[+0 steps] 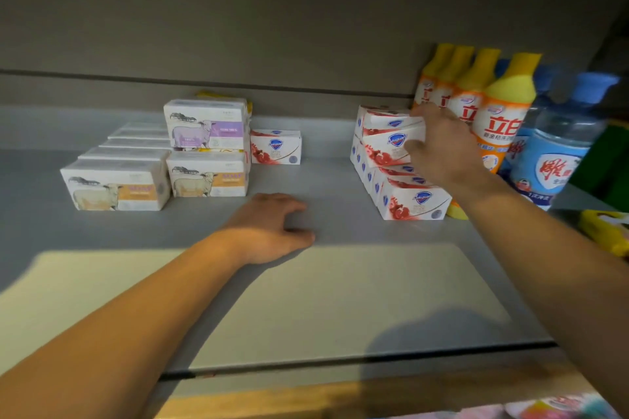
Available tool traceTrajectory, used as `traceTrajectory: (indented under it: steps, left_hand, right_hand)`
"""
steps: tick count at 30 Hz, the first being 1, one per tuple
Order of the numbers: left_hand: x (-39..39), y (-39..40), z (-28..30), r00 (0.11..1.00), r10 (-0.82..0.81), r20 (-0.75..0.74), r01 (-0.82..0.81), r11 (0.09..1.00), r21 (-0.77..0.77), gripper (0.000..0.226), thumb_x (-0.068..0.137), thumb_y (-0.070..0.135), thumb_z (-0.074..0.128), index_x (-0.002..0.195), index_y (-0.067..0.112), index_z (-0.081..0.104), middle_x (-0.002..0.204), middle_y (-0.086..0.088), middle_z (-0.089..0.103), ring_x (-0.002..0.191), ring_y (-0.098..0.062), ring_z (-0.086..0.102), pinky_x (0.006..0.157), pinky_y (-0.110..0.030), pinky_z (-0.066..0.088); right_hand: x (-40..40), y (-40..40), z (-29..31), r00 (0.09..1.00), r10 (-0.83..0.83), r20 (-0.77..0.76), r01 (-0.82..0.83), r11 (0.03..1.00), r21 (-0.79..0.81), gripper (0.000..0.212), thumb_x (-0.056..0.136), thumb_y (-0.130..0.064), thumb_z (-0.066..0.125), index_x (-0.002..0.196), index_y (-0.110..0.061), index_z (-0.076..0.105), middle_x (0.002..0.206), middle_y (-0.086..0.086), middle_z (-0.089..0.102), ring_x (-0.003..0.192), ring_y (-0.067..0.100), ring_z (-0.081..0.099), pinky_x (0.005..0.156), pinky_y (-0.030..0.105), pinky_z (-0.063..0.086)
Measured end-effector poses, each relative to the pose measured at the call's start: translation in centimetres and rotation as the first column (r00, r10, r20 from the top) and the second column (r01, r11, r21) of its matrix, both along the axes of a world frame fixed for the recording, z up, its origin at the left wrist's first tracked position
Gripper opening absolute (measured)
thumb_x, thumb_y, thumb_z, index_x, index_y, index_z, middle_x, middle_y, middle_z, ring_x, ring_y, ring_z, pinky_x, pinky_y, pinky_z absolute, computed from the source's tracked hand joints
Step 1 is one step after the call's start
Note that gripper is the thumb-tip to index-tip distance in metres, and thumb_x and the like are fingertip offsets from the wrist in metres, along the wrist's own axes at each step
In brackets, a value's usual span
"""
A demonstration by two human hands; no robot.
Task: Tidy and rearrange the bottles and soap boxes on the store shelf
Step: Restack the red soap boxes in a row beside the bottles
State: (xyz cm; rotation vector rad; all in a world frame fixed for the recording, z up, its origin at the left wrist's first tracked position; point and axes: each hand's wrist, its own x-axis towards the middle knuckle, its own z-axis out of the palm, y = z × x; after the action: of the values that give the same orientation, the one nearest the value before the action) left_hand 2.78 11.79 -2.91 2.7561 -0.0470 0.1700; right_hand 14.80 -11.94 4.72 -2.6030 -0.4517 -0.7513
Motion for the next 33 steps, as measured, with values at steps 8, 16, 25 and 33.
traceTrajectory:
  steps: [8, 16, 25, 33]
  left_hand:
    - [0.1, -0.2, -0.8, 0.998, 0.007, 0.062, -0.011, 0.998, 0.056, 0.062, 0.086, 0.059, 0.055, 0.139, 0.028, 0.047, 0.148, 0.008, 0.041, 0.138, -0.016, 0.030, 0.110, -0.021, 0.021]
    - [0.1, -0.3, -1.1, 0.996, 0.012, 0.088, -0.019, 0.996, 0.088, 0.063, 0.085, 0.061, 0.053, 0.140, 0.031, 0.045, 0.148, 0.008, 0.041, 0.137, -0.016, 0.030, 0.114, -0.026, 0.023]
    - [0.0, -0.5, -0.7, 0.998, 0.020, 0.061, -0.024, 0.998, 0.065, 0.080, 0.070, 0.070, 0.039, 0.140, 0.034, 0.044, 0.149, 0.010, 0.039, 0.138, -0.014, 0.029, 0.113, -0.022, 0.020]
    - [0.1, -0.3, -0.7, 0.998, 0.021, 0.065, -0.024, 0.998, 0.052, 0.064, 0.084, 0.062, 0.055, 0.140, 0.033, 0.045, 0.149, 0.012, 0.040, 0.137, -0.014, 0.029, 0.110, -0.020, 0.019]
  right_hand:
    - [1.3, 1.3, -0.8, 0.995, 0.053, 0.088, -0.030, 0.968, -0.248, 0.049, 0.089, -0.026, 0.068, 0.136, -0.017, 0.052, 0.136, 0.009, 0.054, 0.122, 0.031, 0.051, 0.102, 0.044, 0.044]
    - [4.2, 0.9, -0.7, 0.994, -0.044, 0.098, 0.072, 0.949, -0.306, 0.049, 0.088, -0.016, 0.069, 0.133, -0.018, 0.050, 0.128, 0.010, 0.060, 0.114, 0.033, 0.058, 0.093, 0.047, 0.051]
    - [6.2, 2.1, -1.1, 0.990, -0.046, 0.131, 0.087, 0.942, -0.323, 0.054, 0.082, -0.012, 0.074, 0.129, -0.017, 0.048, 0.127, 0.012, 0.058, 0.115, 0.035, 0.057, 0.093, 0.049, 0.050]
    - [5.3, 2.1, -0.7, 0.994, -0.065, 0.090, 0.092, 0.935, -0.343, 0.055, 0.084, -0.015, 0.071, 0.133, -0.017, 0.045, 0.131, 0.012, 0.056, 0.119, 0.035, 0.054, 0.097, 0.048, 0.048]
